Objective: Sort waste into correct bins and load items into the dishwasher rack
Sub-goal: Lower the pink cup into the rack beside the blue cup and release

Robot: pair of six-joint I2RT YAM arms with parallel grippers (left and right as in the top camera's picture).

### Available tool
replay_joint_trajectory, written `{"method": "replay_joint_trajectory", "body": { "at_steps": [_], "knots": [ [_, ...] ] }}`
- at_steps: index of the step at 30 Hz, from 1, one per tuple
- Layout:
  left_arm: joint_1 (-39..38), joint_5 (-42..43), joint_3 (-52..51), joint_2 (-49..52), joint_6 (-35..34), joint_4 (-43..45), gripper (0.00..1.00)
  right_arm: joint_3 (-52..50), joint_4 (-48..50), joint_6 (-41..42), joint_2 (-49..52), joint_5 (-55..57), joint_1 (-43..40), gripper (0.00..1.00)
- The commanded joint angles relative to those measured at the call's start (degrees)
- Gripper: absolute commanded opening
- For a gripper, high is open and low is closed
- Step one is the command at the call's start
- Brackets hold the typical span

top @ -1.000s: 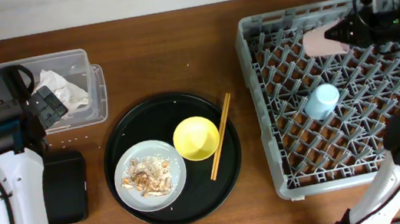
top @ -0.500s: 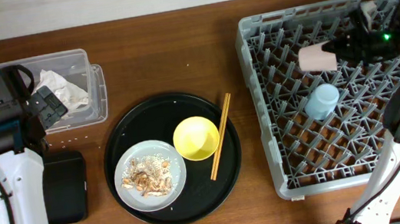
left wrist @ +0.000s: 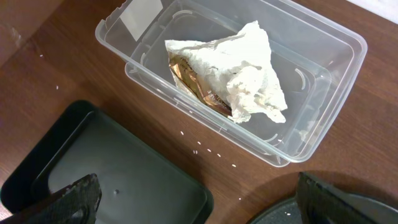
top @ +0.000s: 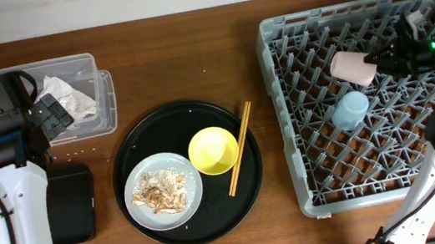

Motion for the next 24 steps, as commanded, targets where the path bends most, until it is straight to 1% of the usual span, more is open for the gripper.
{"method": "replay_joint_trajectory", "body": {
  "at_steps": [1, 5, 8, 12, 15, 19, 20, 24],
  "knots": [
    [0.39, -0.59, 0.26, 0.09, 0.28, 0.07, 0.99, -0.17, -0.2, 4.26, -0.02, 6.16, -2.38, 0.2],
    [0.39, -0.59, 0.26, 0.09, 0.28, 0.07, 0.99, -0.07, 0.44, 10.16, -1.6, 13.18, -5.44, 0.21],
    [0.39, -0.59, 0.26, 0.09, 0.28, 0.07, 0.99, -0.07, 0.37, 11.5, -3.72, 14.99, -7.39, 0.21],
    [0.39, -0.59, 0.26, 0.09, 0.28, 0.07, 0.99, -0.07, 0.92, 15.69, -9.16, 17.27, -8.98, 0.21],
    [0.39, -0.59, 0.26, 0.09, 0.28, 0.07, 0.99, -0.07, 2.54, 19.56, -15.54, 21.33, -8.87, 0.21],
    [0.39, -0.59, 0.26, 0.09, 0.28, 0.07, 0.99, -0.07, 4.5, 19.74, -24.26, 23.04, -6.1, 0.21],
    [0.39, -0.59, 0.26, 0.09, 0.28, 0.07, 0.99, -0.07, 5.01, 19.76, -26.8, 23.04, -4.26, 0.21],
    [0.39, -0.59, 0.26, 0.09, 0.28, 0.07, 0.99, -0.07, 4.9, 19.63, -31.89, 23.02, 2.47, 0.21]
  ]
}}
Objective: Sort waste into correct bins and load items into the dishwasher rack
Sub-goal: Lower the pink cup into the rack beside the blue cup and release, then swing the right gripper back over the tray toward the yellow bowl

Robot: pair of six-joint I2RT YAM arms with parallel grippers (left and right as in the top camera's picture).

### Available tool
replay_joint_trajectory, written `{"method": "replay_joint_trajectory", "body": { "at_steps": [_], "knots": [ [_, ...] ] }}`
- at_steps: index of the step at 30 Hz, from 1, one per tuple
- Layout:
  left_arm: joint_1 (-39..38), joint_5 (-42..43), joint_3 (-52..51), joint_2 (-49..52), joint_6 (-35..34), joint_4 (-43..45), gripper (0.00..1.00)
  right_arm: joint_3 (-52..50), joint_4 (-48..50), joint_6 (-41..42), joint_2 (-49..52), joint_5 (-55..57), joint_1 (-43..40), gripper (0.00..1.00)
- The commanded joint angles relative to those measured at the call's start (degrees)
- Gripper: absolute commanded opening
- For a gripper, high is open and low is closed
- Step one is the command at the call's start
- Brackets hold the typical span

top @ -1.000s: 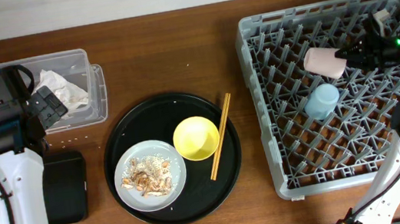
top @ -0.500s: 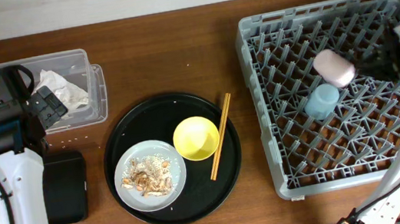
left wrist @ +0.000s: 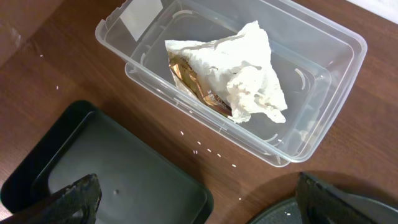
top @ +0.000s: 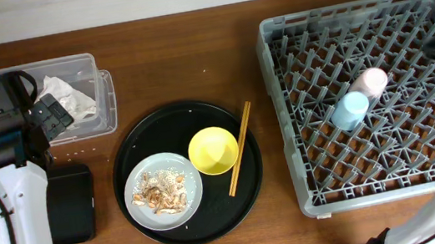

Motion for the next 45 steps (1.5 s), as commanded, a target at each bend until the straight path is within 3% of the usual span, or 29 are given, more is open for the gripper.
{"method": "replay_joint_trajectory", "body": {
  "at_steps": [1, 5, 6, 8, 9, 18, 26, 45],
  "knots": [
    [0.39, -0.59, 0.26, 0.09, 0.28, 0.07, 0.99, 0.26, -0.35, 0.0, -4.63, 0.98, 8.11, 0.21],
    [0.39, -0.59, 0.26, 0.09, 0.28, 0.07, 0.99, 0.26, -2.03, -1.44, -8.15, 2.05, 21.38, 0.22],
    [0.39, -0.59, 0.26, 0.09, 0.28, 0.07, 0.99, 0.26, -2.05, -1.46, -8.35, 2.08, 24.2, 0.27],
    [0.39, -0.59, 0.26, 0.09, 0.28, 0.07, 0.99, 0.24, -2.01, -1.27, -8.11, 1.92, 31.56, 0.82],
    [0.39, -0.59, 0.26, 0.09, 0.28, 0.07, 0.99, 0.24, -1.99, -1.25, -7.82, 1.46, 35.19, 0.99],
    [0.39, -0.59, 0.26, 0.09, 0.28, 0.07, 0.99, 0.24, 8.55, -1.25, -4.09, 1.42, 61.24, 0.99],
    [0.39, -0.59, 0.26, 0.09, 0.28, 0.07, 0.99, 0.24, 12.22, -1.25, -2.45, 1.42, 71.95, 0.99],
    [0.39, -0.59, 0.26, 0.09, 0.28, 0.07, 0.99, 0.24, 12.41, -1.25, -2.45, 2.03, 73.11, 0.99]
  ]
}}
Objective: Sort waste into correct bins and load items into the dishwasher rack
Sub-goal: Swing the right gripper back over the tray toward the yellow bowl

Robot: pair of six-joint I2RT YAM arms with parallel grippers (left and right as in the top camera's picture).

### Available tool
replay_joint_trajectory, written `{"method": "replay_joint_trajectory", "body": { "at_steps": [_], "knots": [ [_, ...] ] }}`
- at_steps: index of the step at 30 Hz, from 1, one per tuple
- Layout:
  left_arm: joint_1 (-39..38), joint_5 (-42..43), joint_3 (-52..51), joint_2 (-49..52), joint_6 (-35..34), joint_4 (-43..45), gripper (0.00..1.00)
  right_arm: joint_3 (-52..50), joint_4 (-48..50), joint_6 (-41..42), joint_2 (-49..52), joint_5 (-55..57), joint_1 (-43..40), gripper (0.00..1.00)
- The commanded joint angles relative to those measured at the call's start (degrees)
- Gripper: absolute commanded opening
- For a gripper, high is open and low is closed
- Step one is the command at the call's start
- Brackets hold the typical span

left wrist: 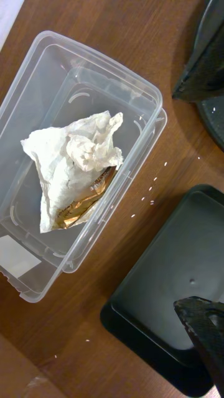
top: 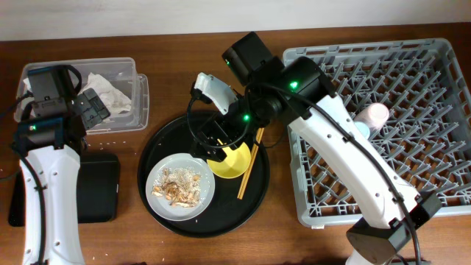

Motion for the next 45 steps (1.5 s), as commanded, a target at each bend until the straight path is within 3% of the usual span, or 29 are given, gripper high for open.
{"method": "replay_joint_trajectory", "body": {
  "at_steps": [1, 23, 27, 33, 40, 45],
  "knots": [
    [0.39, -0.59, 0.26, 0.09, 0.26, 0.07, 0.99, 0.24, 0.2, -0.37, 0.11, 0.5, 0.17, 0.99],
    [0.39, -0.59, 0.26, 0.09, 0.26, 0.07, 0.99, 0.24, 4.28, -0.28, 0.13, -2.58, 0.42, 0.99],
    [0.39, -0.59, 0.26, 0.09, 0.26, 0.07, 0.99, 0.22, 7.82, 5.05, 1.07, -1.77, 2.03, 0.99],
    [0.39, -0.59, 0.26, 0.09, 0.26, 0.07, 0.99, 0.22, 9.33, 22.58, 5.62, 17.42, 6.05, 0.99],
    [0.39, -0.59, 0.26, 0.09, 0.26, 0.07, 0.99, 0.22, 9.62, 21.7, 9.27, 19.21, 7.21, 0.99],
    [0.39, -0.59, 0.26, 0.09, 0.26, 0.07, 0.99, 0.13, 9.44, 24.28, 9.84, 28.7, 6.56, 0.99]
  ]
}}
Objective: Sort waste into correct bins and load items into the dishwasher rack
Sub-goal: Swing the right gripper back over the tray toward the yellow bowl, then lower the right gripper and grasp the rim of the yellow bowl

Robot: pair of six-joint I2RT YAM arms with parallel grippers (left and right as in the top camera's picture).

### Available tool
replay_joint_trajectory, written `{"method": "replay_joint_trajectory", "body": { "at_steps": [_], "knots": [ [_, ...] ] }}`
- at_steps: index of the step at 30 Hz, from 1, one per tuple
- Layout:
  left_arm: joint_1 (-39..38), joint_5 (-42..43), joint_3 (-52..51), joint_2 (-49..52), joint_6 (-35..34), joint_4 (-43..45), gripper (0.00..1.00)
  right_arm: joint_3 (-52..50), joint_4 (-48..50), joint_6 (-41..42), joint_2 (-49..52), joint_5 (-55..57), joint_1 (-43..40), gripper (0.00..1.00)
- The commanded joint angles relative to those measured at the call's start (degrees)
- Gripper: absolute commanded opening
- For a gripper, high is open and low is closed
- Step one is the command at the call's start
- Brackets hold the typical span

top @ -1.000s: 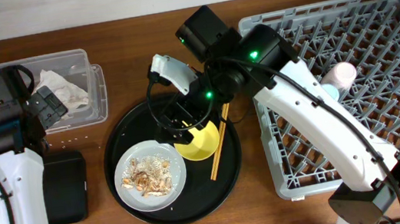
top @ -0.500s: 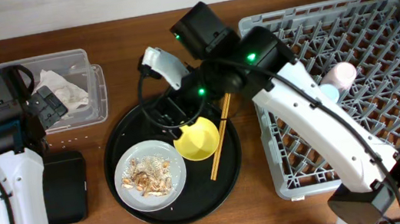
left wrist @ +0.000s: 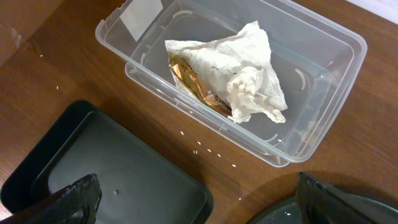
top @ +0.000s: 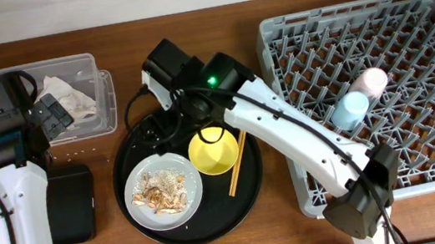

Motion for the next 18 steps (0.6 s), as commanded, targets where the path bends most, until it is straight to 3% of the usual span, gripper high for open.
{"method": "replay_joint_trajectory", "body": {
  "at_steps": [1, 5, 13, 18],
  "knots": [
    [0.39, -0.59, 0.26, 0.09, 0.28, 0.07, 0.99, 0.24, -0.07, 3.34, 0.17, 8.66, -0.35, 0.99],
    [0.39, -0.59, 0.26, 0.09, 0.28, 0.07, 0.99, 0.22, 0.17, 4.98, 3.15, 9.97, -0.37, 0.99],
    [0.39, -0.59, 0.26, 0.09, 0.28, 0.07, 0.99, 0.22, 1.95, 17.16, 12.48, 17.38, -0.37, 1.0],
    [0.39, -0.59, 0.26, 0.09, 0.28, 0.07, 0.99, 0.22, 1.97, 22.84, 16.5, 17.16, -0.37, 0.78]
  ]
}}
